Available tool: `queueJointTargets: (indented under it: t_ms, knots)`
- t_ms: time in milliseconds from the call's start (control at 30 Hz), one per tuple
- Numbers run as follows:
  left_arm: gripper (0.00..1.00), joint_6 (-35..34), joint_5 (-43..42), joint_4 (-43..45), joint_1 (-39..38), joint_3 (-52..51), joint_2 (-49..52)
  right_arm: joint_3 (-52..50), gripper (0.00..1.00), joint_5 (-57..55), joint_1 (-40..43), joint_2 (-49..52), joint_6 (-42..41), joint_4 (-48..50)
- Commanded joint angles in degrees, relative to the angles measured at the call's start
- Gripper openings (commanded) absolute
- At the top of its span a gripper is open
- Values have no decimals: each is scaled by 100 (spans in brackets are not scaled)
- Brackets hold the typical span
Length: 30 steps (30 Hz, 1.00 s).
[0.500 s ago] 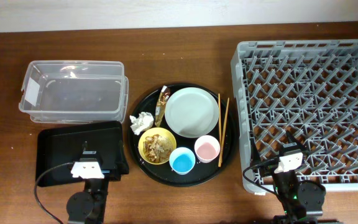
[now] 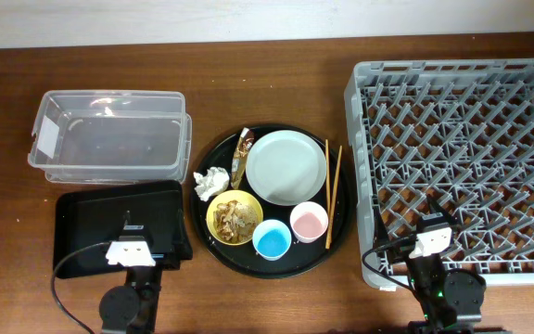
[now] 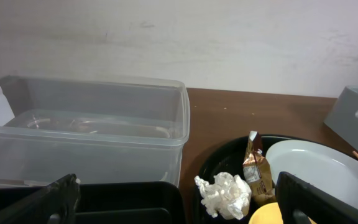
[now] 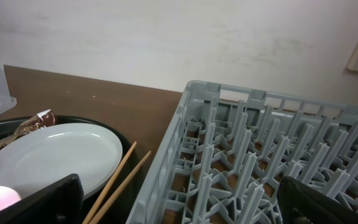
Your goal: Sort waste into correct bins and load items into the dishwasher rack
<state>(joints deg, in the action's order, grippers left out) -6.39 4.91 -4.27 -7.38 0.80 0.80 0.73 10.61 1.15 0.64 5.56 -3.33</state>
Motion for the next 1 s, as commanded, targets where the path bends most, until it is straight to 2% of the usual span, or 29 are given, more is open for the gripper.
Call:
queueJointTargets:
  t_ms: [0, 433, 500, 567, 600, 667, 700, 767, 800, 833, 967]
  knots:
    - [100, 90, 44, 4, 2, -28, -17, -42, 98, 33, 37, -28, -20, -4]
    - [100, 87, 15, 13, 2, -26, -17, -42, 98, 111, 37, -28, -24, -2]
    - [100, 87, -1029, 2, 2, -26, -17, -42, 98, 796, 37, -28, -654, 59]
    - [99, 87, -1781, 254, 2, -26, -17, -42, 98, 1482, 37, -28, -872, 116]
    - [100, 87, -2293, 702, 2, -26, -17, -37, 98, 2037, 37, -28, -929, 354]
    - [100, -59, -2614, 1366, 2, 72, -17, 234, 98, 2430, 37, -28, -929, 560]
    - [100, -278, -2614, 1370, 2, 332, -11, 654, 99, 2426, 37, -22, -927, 350]
    - [100, -341, -2612, 693, 2, 997, 101, 1373, 98, 2323, 37, 103, -929, -205]
    - [100, -339, -2610, -35, 2, 1600, 317, 2004, 98, 2323, 37, 380, -927, -831]
    - [100, -339, -2579, -763, 2, 2306, 660, 2680, 98, 2323, 37, 828, -927, -1567]
    - [100, -337, -2522, -2651, 2, 4470, 2417, 5101, 98, 2326, 37, 2994, -925, -3825]
